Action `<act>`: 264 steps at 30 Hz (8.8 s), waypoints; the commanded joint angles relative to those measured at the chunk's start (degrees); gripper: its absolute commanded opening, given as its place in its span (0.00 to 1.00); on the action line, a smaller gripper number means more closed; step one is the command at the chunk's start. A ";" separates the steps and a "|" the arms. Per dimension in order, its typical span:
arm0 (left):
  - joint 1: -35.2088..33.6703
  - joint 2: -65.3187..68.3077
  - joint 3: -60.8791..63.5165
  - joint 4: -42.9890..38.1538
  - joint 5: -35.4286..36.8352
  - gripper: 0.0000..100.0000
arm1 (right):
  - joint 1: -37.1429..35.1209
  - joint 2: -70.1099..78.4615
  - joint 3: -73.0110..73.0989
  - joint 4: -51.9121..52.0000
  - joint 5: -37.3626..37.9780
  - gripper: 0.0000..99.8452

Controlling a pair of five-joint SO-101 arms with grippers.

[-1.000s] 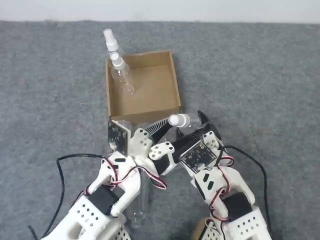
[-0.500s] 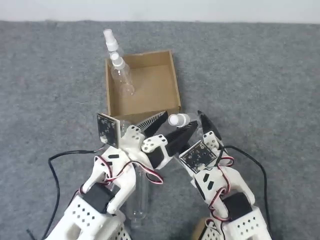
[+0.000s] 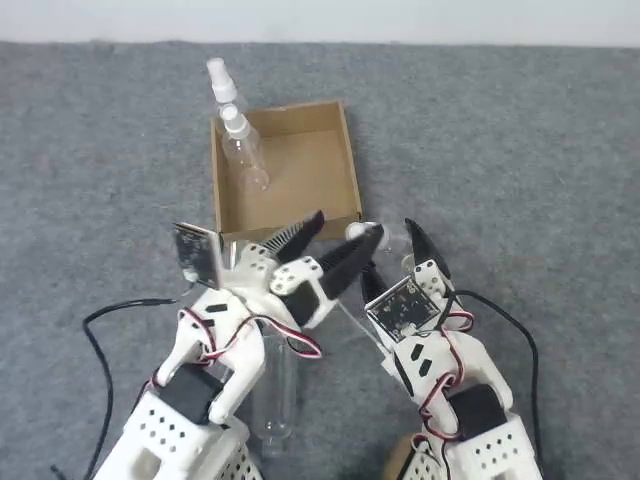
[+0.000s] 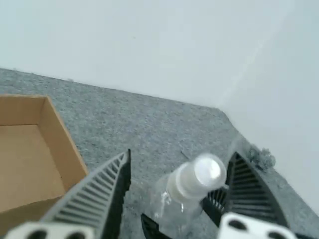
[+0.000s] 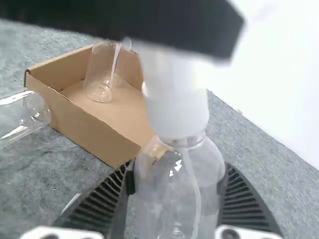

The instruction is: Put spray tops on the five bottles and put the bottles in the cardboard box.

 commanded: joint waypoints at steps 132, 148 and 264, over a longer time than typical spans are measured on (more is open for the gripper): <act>-66.02 -0.70 15.16 -22.42 -5.98 0.01 | -1.80 -1.19 1.32 -4.18 -24.88 0.18; -66.02 -0.70 15.16 -22.68 -5.98 0.01 | -1.98 -0.57 -5.19 -4.09 -18.37 0.18; -65.93 -0.70 15.16 -22.42 -5.98 0.01 | -17.98 118.02 -83.08 -15.16 -22.59 0.34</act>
